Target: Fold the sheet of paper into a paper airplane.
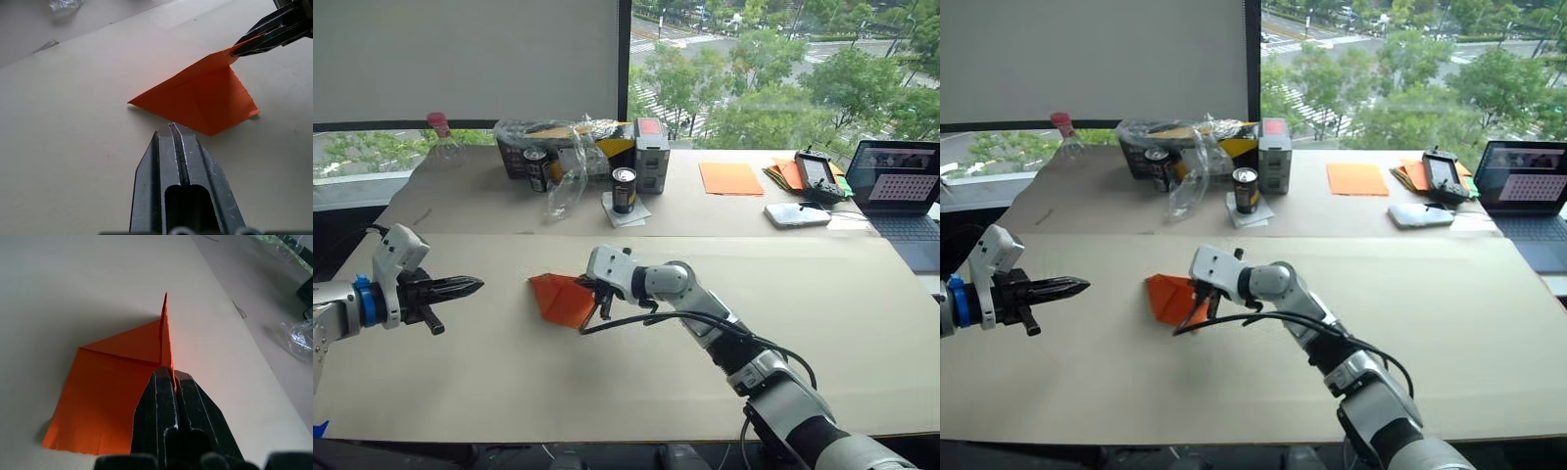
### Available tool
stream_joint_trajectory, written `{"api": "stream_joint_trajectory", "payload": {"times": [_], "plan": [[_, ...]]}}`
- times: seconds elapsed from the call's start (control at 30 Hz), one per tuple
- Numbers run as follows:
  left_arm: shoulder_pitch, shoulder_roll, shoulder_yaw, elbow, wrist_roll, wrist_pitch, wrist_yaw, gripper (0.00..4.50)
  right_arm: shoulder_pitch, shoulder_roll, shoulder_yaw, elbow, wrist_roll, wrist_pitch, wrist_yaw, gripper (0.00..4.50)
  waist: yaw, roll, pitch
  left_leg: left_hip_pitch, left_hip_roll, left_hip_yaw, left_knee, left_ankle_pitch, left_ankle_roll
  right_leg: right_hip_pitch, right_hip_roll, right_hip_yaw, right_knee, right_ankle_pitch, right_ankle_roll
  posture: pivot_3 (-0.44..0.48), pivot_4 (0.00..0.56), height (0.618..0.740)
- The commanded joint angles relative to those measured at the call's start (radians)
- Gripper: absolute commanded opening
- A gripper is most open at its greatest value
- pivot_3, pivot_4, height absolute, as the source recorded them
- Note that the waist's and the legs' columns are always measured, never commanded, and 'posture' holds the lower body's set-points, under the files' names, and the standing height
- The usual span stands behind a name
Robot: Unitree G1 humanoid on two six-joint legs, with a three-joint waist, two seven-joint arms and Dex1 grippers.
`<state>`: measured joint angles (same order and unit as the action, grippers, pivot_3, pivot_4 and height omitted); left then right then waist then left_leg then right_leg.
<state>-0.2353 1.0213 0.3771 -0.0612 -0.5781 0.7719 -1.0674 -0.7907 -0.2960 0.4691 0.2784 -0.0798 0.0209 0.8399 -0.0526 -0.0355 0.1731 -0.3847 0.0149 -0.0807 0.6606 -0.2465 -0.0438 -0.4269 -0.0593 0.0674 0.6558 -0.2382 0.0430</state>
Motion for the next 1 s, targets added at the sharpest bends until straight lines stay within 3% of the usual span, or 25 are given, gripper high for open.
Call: {"api": "stream_joint_trajectory", "payload": {"times": [0.03, 0.17, 0.33, 0.5, 0.77, 1.0], "plan": [[-0.025, -0.012, 0.031, -0.035, -0.062, 0.013, -0.013, 0.0, 0.015, -0.094, -0.034, -0.072, 0.007, -0.178, 0.09, 0.02, 0.001, 0.0, 0.0, 0.0, 0.0, 0.0, 0.0, 0.0, 0.0, 0.0, 0.0, 0.0, 0.0, 0.0, 0.0, 0.0, 0.15, 0.73], [-0.015, -0.025, -0.005, -0.077, -0.095, 0.012, -0.046, 0.0, 0.023, -0.193, -0.046, -0.049, 0.015, -0.359, 0.164, 0.02, -0.012, 0.0, 0.0, 0.001, 0.001, 0.001, 0.0, 0.0, 0.0, 0.0, 0.001, 0.0, 0.001, 0.0, 0.0, 0.0, 0.15, 0.73], [-0.107, -0.069, -0.123, -0.084, -0.147, 0.109, -0.041, 0.0, 0.077, -0.271, -0.072, -0.01, 0.032, -0.567, 0.203, 0.02, -0.015, 0.0, 0.0, 0.002, 0.002, 0.0, 0.0, 0.0, 0.0, 0.001, 0.001, 0.0, 0.001, 0.0, 0.0, 0.0, 0.15, 0.73], [-0.18, -0.103, -0.326, -0.105, -0.046, -0.019, -0.117, 0.0, 0.173, -0.325, -0.084, 0.012, -0.044, -0.783, 0.138, 0.02, -0.013, 0.0, 0.0, 0.001, 0.0, 0.001, 0.0, 0.0, 0.0, 0.001, 0.0, 0.001, 0.0, 0.0, 0.0, 0.0, 0.15, 0.73], [-0.35, -0.207, -0.487, 0.036, 0.05, -0.121, -0.197, 0.0, 0.274, -0.329, -0.078, 0.054, -0.241, -0.887, -0.04, 0.02, -0.017, 0.0, 0.0, 0.002, 0.0, 0.001, 0.0, 0.0, 0.0, 0.002, 0.001, 0.002, 0.001, 0.0, 0.0, 0.0, 0.15, 0.73], [-0.435, -0.294, -0.62, 0.185, 0.205, -0.296, -0.261, 0.0, 0.264, -0.321, -0.062, 0.104, -0.307, -0.918, -0.115, 0.02, -0.014, 0.0, 0.0, 0.003, 0.0, 0.001, 0.001, 0.0, 0.0, 0.002, 0.001, 0.002, 0.001, 0.0, 0.0, 0.0, 0.15, 0.73]]}}
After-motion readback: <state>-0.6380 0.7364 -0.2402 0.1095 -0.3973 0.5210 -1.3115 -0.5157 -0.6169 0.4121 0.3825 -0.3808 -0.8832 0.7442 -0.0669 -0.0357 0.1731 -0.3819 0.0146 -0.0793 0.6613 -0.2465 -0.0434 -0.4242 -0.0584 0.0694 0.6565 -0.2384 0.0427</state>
